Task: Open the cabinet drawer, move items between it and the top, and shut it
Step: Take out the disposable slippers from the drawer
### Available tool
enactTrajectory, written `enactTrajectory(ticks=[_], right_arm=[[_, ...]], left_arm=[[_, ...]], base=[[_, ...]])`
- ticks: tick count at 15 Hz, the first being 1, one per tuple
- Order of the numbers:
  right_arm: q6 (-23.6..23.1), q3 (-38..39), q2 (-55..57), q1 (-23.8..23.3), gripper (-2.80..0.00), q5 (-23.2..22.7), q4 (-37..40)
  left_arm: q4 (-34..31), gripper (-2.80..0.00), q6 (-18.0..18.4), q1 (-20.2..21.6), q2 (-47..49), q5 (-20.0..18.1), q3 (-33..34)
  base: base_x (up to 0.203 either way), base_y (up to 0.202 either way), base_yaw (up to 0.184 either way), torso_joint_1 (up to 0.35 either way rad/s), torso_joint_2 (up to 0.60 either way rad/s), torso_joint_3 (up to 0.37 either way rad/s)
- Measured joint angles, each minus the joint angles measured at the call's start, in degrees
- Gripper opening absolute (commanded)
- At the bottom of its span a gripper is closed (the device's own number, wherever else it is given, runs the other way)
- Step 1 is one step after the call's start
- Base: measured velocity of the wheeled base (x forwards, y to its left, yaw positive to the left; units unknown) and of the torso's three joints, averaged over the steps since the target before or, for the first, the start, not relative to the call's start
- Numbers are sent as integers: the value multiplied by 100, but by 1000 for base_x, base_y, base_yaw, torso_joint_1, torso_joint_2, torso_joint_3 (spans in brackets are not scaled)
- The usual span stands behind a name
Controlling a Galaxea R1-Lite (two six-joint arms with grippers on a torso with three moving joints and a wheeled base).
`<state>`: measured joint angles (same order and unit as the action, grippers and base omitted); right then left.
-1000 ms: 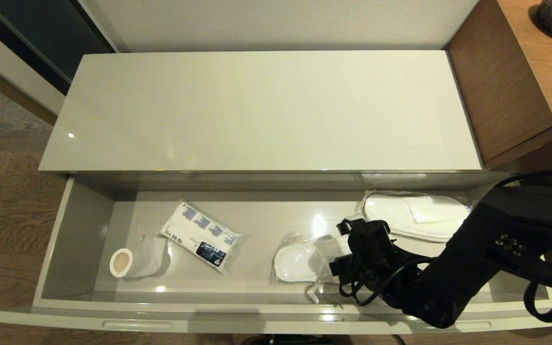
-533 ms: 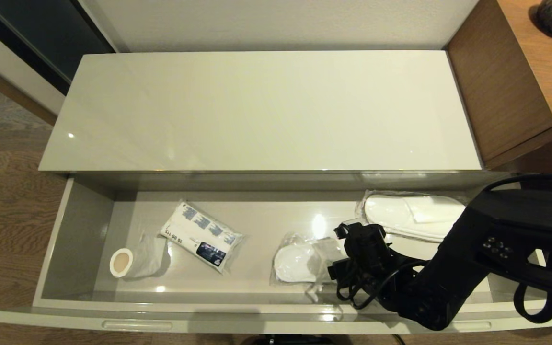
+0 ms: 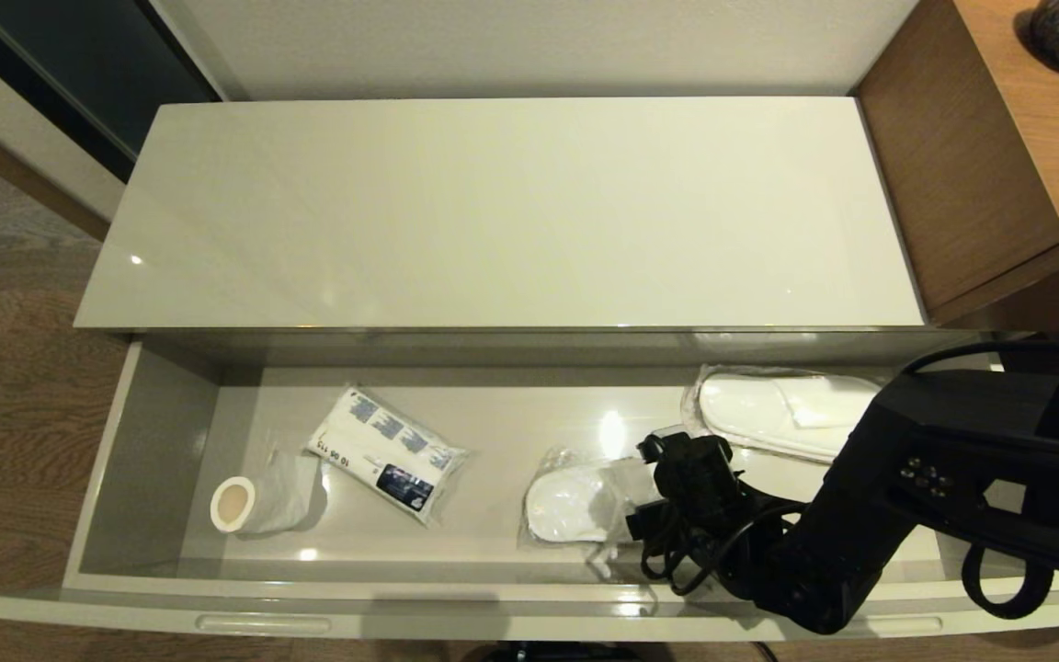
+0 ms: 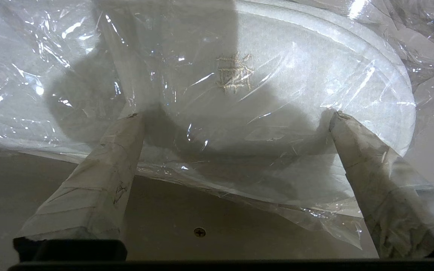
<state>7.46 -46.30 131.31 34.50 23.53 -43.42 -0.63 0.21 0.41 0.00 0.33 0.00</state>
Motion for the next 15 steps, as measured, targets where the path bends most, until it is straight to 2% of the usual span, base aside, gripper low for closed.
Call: enactTrajectory(ticks=[15], right_arm=[[-11,-358,250,-19,0,-82,-7]], left_arm=[[1,-280,2,0,0,0,0]], base=[[0,0,0,0,0,0]])
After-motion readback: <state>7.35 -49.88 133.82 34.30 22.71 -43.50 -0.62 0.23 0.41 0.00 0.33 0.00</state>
